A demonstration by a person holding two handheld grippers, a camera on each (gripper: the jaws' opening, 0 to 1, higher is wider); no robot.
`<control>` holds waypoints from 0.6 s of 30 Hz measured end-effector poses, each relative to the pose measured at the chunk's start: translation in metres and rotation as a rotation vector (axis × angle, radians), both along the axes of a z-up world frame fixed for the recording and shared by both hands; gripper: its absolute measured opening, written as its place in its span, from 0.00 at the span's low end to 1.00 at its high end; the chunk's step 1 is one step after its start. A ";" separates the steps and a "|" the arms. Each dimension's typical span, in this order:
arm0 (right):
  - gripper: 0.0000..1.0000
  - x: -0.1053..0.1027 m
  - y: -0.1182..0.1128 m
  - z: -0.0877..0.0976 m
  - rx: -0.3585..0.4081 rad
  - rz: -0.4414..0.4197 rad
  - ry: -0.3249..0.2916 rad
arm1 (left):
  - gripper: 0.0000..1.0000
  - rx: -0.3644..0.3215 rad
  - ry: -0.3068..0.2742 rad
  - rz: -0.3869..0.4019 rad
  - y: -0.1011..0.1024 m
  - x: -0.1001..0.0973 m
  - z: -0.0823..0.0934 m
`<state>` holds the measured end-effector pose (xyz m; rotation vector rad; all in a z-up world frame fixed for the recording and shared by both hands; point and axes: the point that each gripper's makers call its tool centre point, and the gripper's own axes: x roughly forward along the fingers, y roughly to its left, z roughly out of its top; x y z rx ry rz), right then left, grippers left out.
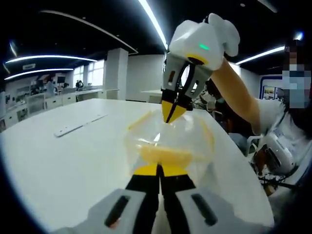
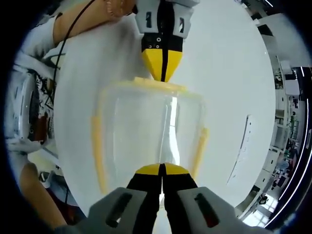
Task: Snap each plastic latch of the storage box into its locked position after aligning the lid with the box until every specified latch is closed and the lid sits flush.
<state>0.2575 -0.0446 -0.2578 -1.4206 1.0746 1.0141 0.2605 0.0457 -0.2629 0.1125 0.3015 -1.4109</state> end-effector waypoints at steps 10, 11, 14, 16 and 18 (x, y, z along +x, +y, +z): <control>0.00 0.000 0.000 0.000 0.007 0.007 -0.007 | 0.00 0.001 0.001 0.000 -0.001 -0.003 0.000; 0.00 0.000 0.000 0.001 0.008 0.006 -0.007 | 0.00 0.001 0.001 0.000 -0.002 -0.003 -0.001; 0.00 0.000 0.000 0.001 0.009 0.006 -0.007 | 0.00 0.001 0.002 0.000 -0.002 -0.004 -0.001; 0.00 0.000 0.000 0.001 0.006 0.007 -0.007 | 0.00 0.001 0.003 0.000 -0.002 -0.004 -0.001; 0.00 0.000 0.000 0.001 0.001 0.008 -0.008 | 0.00 0.002 0.002 0.000 -0.002 -0.004 -0.001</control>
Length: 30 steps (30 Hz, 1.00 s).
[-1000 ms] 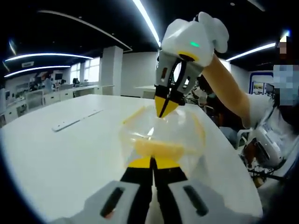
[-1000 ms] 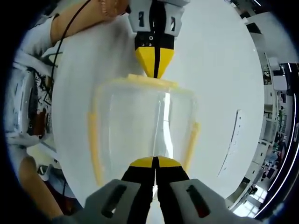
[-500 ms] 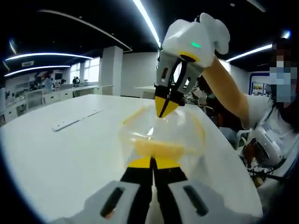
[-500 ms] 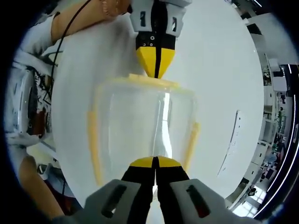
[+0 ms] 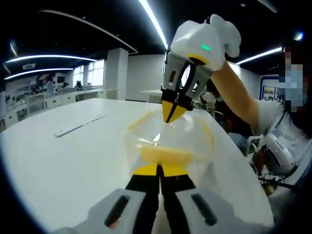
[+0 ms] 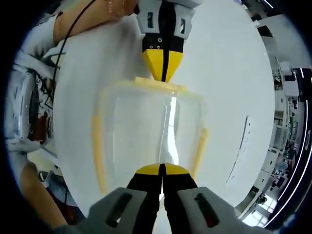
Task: Snap each plastic latch of the storage box into its locked position after aligning the lid with the box until every specified latch is closed and the lid sits flush.
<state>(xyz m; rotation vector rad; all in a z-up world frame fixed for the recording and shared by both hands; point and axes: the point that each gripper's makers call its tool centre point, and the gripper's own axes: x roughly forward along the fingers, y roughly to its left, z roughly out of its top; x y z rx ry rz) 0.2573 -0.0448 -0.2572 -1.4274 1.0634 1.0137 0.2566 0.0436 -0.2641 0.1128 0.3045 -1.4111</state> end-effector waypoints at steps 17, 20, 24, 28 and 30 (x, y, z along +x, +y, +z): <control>0.00 0.000 -0.001 -0.001 0.002 -0.003 0.000 | 0.00 0.000 -0.001 0.000 0.000 0.002 0.001; 0.00 0.000 -0.001 -0.001 -0.001 -0.006 -0.003 | 0.00 -0.001 -0.001 0.000 0.000 0.002 0.001; 0.00 0.000 -0.001 -0.001 -0.005 -0.010 -0.006 | 0.00 -0.001 0.000 0.000 0.000 0.002 0.000; 0.00 0.000 -0.001 -0.001 -0.012 -0.013 -0.007 | 0.00 -0.005 0.002 -0.001 0.000 0.002 0.000; 0.00 0.000 0.000 -0.001 -0.014 -0.012 -0.009 | 0.00 -0.007 0.004 -0.001 0.000 0.002 0.000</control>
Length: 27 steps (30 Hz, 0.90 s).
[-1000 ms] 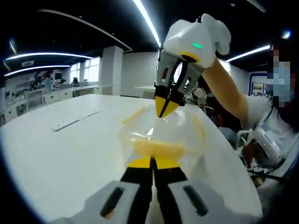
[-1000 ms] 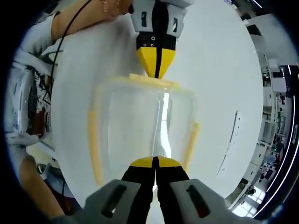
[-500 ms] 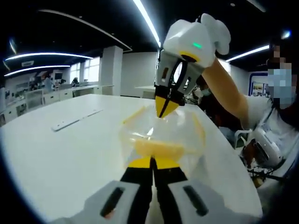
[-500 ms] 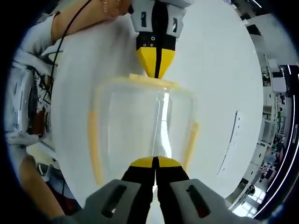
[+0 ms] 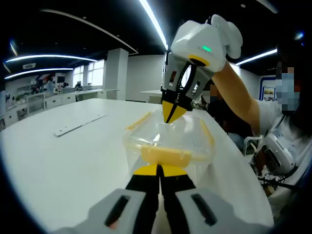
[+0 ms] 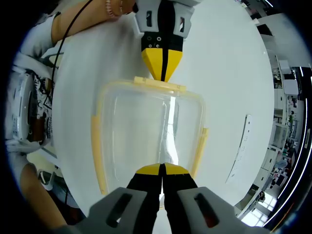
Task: Snap each plastic latch of the storage box into its locked position after aligning the lid with the box until every specified latch is closed and the lid sits flush.
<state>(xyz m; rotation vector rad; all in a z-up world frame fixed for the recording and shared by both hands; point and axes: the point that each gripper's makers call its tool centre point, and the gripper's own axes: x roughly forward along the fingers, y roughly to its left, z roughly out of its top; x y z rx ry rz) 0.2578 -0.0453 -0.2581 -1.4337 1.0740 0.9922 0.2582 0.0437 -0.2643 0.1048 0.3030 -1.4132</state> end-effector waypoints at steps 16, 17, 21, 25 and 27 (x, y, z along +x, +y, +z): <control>0.00 0.000 0.001 0.000 -0.010 0.001 0.003 | 0.00 0.000 0.000 0.000 0.002 0.001 0.001; 0.00 0.000 0.001 0.000 -0.009 0.001 0.002 | 0.00 0.001 -0.001 0.000 0.002 0.001 0.001; 0.00 -0.001 0.000 0.000 -0.002 -0.001 -0.001 | 0.00 0.002 -0.002 0.001 0.001 0.000 0.001; 0.00 -0.001 0.000 0.000 -0.001 -0.002 -0.004 | 0.00 0.001 -0.001 0.002 0.001 0.000 0.000; 0.00 -0.001 0.000 0.000 -0.003 -0.002 -0.006 | 0.00 0.001 -0.001 0.002 0.000 -0.001 0.000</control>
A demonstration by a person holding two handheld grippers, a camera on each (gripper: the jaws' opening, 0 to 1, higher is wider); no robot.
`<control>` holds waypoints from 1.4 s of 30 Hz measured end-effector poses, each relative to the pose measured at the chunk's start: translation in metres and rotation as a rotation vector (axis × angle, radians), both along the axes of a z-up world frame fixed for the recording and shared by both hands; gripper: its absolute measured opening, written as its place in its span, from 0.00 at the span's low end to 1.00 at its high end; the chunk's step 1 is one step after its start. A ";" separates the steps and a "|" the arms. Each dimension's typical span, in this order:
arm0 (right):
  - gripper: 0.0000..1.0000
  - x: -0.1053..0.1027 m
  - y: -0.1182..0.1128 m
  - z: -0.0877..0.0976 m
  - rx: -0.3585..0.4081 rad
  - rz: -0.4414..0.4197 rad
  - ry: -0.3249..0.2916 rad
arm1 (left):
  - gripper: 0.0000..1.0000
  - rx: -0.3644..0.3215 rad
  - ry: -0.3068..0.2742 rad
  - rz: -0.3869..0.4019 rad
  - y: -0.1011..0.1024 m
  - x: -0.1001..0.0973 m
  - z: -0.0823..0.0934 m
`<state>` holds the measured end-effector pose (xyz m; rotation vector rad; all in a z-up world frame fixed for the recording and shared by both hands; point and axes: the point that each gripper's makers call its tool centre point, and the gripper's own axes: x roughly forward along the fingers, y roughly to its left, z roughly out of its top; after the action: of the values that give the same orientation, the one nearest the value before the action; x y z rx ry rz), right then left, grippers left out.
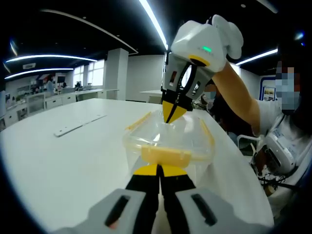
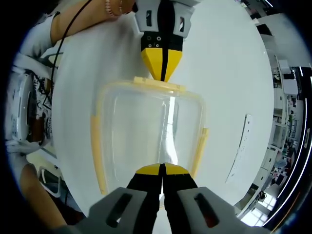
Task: Snap each plastic latch of the storage box into its locked position after aligning the lid with the box until every specified latch is closed and the lid sits flush.
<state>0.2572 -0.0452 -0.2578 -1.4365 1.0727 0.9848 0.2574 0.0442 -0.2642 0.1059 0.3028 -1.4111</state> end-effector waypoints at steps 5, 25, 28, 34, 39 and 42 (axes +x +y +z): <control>0.00 0.000 0.000 0.000 0.003 -0.002 -0.001 | 0.00 0.000 0.000 0.000 0.000 0.002 0.000; 0.00 0.001 0.000 0.000 0.014 -0.004 -0.003 | 0.00 0.004 -0.003 0.002 0.000 0.003 0.001; 0.00 0.001 0.000 0.000 0.015 -0.004 -0.005 | 0.00 0.004 -0.004 0.002 0.000 0.003 0.001; 0.00 0.001 0.000 0.001 0.021 -0.004 -0.006 | 0.00 0.003 -0.004 0.002 0.000 0.002 0.000; 0.00 0.002 0.001 0.001 0.034 -0.006 -0.005 | 0.00 0.000 -0.002 0.001 0.000 0.001 0.000; 0.00 0.002 0.001 0.001 0.036 -0.006 -0.005 | 0.00 -0.001 -0.001 0.001 0.000 0.000 0.000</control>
<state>0.2587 -0.0443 -0.2569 -1.4053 1.0507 0.9908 0.2579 0.0446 -0.2645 0.1050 0.3014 -1.4100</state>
